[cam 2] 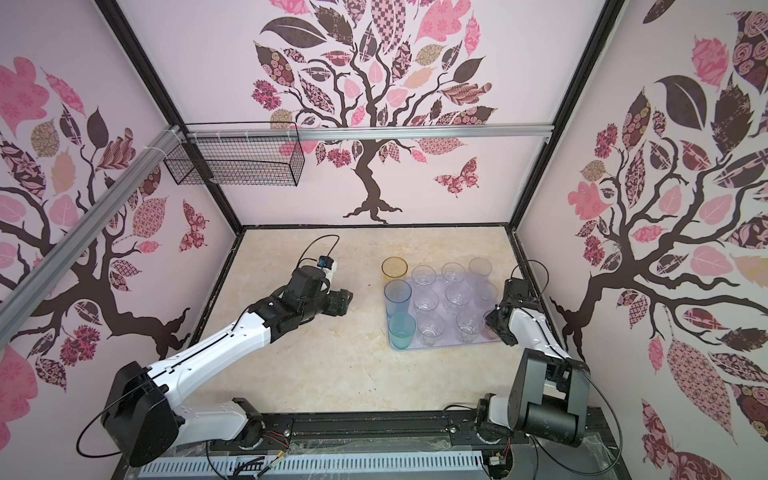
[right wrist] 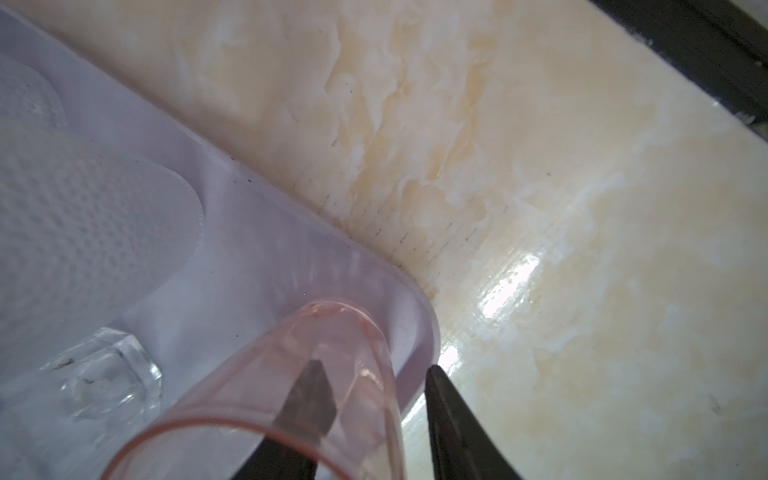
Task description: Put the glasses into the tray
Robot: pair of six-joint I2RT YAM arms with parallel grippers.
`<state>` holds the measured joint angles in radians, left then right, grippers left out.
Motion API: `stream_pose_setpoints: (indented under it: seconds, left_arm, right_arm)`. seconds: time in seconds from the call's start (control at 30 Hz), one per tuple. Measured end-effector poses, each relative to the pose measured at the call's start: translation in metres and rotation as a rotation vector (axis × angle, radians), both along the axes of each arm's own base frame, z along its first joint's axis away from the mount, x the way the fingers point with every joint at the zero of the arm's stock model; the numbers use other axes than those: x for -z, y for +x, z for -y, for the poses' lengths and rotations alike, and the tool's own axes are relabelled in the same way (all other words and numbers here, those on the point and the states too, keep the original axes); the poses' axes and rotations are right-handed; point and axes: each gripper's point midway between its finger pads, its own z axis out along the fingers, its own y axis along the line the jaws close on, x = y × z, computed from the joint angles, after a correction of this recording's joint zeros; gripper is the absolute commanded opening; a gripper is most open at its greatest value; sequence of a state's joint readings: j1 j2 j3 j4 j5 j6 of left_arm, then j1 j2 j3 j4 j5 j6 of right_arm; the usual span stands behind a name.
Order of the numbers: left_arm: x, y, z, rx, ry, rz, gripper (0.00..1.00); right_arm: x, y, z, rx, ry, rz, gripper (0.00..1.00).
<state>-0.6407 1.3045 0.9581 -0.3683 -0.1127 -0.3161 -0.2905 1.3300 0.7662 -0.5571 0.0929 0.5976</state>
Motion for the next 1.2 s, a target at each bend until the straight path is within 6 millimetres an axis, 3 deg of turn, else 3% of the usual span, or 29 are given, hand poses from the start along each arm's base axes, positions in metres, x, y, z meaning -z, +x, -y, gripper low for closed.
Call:
stream_pose_setpoints:
  seconds: [0.13, 0.5, 0.6, 0.77, 0.9, 1.0, 1.1, 1.2]
  left_arm:
    - [0.000, 0.000, 0.000, -0.002, 0.001, 0.001, 0.79]
    - [0.002, 0.001, -0.003, -0.012, 0.013, 0.002, 0.79]
    - [0.002, 0.002, -0.004, -0.017, 0.020, 0.007, 0.79]
    - [-0.004, 0.005, -0.014, -0.055, 0.043, 0.036, 0.79]
    - [-0.042, 0.006, -0.035, -0.118, 0.038, 0.154, 0.80]
    - [-0.081, 0.013, -0.062, -0.212, 0.008, 0.271, 0.80]
    - [-0.109, 0.025, -0.098, -0.349, -0.003, 0.369, 0.80]
    - [-0.125, 0.042, -0.129, -0.482, 0.018, 0.451, 0.80]
  right_arm:
    - [-0.023, 0.012, 0.003, -0.008, -0.021, 0.059, 0.47]
    - [-0.082, 0.017, -0.001, -0.080, -0.081, 0.152, 0.55]
    - [-0.104, 0.023, -0.013, -0.138, -0.123, 0.188, 0.57]
    - [-0.143, 0.044, -0.048, -0.270, -0.138, 0.278, 0.59]
    - [-0.177, 0.064, -0.071, -0.344, -0.143, 0.378, 0.61]
    - [-0.194, 0.077, -0.071, -0.339, -0.160, 0.446, 0.62]
    - [-0.198, 0.090, -0.071, -0.337, -0.179, 0.513, 0.63]
    - [-0.186, 0.105, -0.075, -0.359, -0.181, 0.592, 0.64]
